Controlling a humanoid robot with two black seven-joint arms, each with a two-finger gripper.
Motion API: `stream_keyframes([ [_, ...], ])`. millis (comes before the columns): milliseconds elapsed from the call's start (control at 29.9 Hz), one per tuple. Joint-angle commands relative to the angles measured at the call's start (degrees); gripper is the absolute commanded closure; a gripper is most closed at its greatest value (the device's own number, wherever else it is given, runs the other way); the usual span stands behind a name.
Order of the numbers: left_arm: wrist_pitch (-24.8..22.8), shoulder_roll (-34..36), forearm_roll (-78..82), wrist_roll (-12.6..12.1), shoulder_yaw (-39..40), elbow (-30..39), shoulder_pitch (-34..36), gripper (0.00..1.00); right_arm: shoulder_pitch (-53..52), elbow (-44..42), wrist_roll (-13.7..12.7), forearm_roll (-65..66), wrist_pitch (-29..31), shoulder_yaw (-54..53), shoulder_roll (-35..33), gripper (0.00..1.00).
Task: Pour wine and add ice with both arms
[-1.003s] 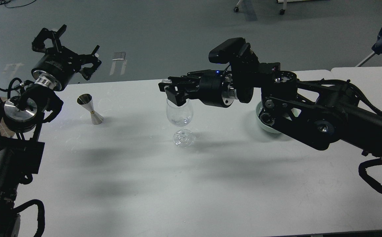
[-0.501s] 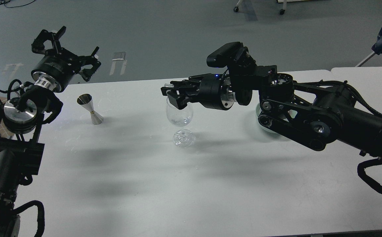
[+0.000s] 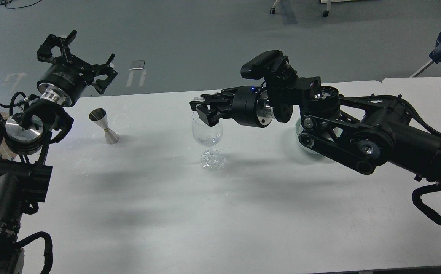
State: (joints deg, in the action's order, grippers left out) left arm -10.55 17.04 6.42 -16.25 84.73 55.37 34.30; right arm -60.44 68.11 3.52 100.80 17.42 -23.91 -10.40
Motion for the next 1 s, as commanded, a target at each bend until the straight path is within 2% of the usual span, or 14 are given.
stream_keyframes([
  [0,-0.1,0.0,0.0,0.0,0.0,0.0,0.1,0.02,0.1,-0.2,0.0,-0.1,0.0,-0.1,0.5,0.75],
  [468,-0.2,0.2,0.0,0.0,-0.1,-0.1,0.4,0.02,-0.2,-0.7,0.0,-0.1,0.0,0.0,1.4,0.7],
  [602,-0.2,0.1,0.0,0.0,-0.1,-0.1,0.5,0.02,-0.1,-0.2,0.0,-0.2,0.0,-0.1,1.3,0.62],
  [970,-0.2,0.3,0.0,-0.1,-0.1,-0.1,0.2,0.02,0.0,1.8,0.1,-0.3,0.0,-0.2,-2.1,0.6],
])
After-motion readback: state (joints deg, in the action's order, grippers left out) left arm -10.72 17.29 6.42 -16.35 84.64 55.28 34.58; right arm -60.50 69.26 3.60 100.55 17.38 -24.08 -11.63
